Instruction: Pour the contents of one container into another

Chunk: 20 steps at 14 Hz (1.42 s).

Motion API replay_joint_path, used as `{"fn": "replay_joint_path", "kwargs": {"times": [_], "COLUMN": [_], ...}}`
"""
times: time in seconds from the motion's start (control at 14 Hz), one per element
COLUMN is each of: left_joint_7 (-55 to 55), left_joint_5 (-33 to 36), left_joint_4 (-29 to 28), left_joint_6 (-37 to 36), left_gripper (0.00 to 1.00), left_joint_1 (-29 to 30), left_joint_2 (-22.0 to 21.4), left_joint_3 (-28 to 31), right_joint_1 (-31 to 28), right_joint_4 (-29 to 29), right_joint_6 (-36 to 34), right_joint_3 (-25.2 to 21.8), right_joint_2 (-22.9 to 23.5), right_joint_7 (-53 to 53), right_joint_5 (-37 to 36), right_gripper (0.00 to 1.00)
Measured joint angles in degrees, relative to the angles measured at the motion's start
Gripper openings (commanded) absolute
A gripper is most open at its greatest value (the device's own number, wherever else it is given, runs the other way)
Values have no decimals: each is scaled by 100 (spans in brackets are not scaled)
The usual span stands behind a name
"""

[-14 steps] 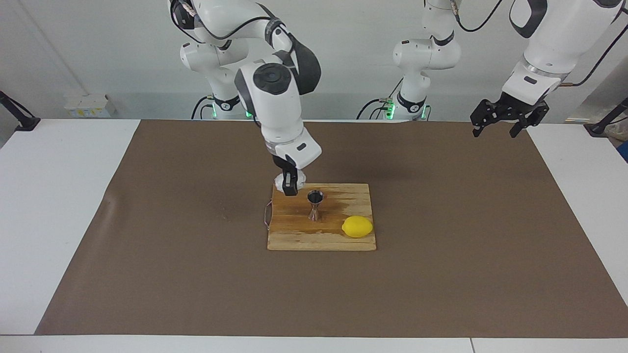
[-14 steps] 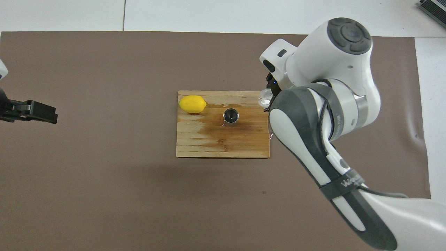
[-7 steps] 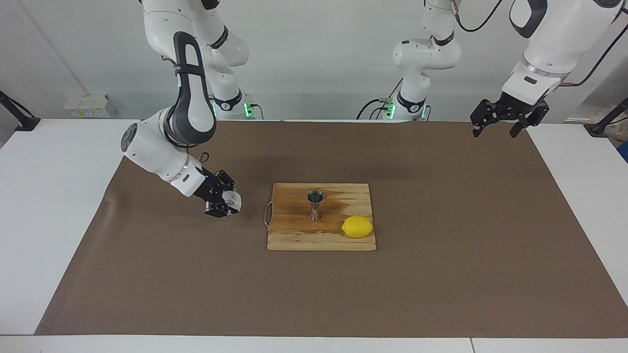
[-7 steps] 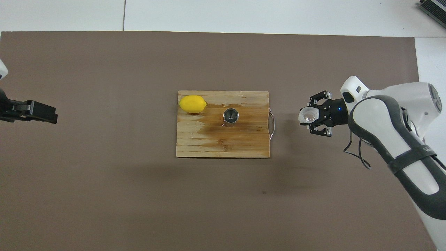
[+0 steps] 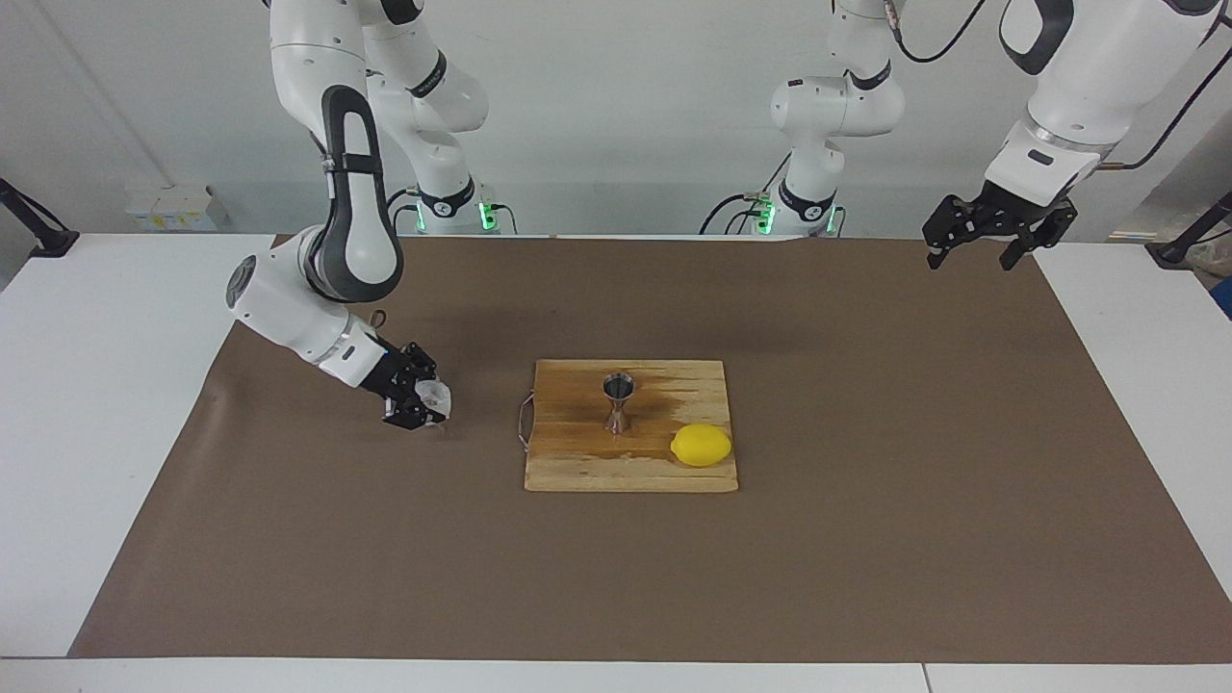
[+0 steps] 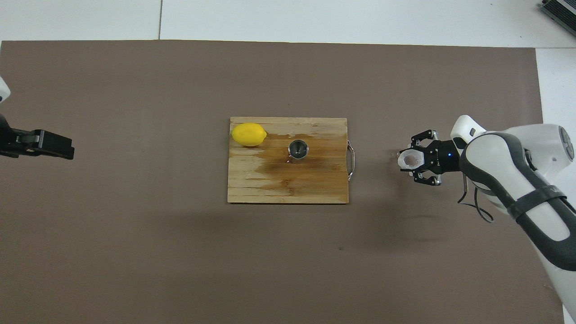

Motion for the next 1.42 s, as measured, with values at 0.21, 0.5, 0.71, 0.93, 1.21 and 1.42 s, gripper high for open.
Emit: {"fn": "replay_joint_path", "kwargs": {"times": [0.21, 0.5, 0.71, 0.93, 1.21, 1.42], "left_joint_7": [0, 0, -1, -1, -2, -2], "left_joint_5": [0, 0, 0, 0, 0, 0], "left_joint_4": [0, 0, 0, 0, 0, 0], "left_joint_6": [0, 0, 0, 0, 0, 0], "left_gripper": [100, 100, 100, 100, 100, 100], "left_joint_1": [0, 0, 0, 0, 0, 0], "left_joint_2": [0, 0, 0, 0, 0, 0], "left_joint_3": [0, 0, 0, 0, 0, 0], "right_joint_1": [-42, 88, 273, 503, 844, 933], "right_joint_4": [2, 38, 59, 65, 93, 140], "right_joint_6": [3, -63, -269, -372, -392, -553], "right_joint_3": [12, 54, 58, 64, 66, 68], "right_joint_2": [71, -149, -582, -955, -1050, -1050], "right_joint_7": [-47, 649, 2009, 3786, 6060, 7545], "right_joint_5": [69, 94, -590, -1638, -3013, -3608], "right_gripper": [100, 100, 100, 100, 100, 100]}}
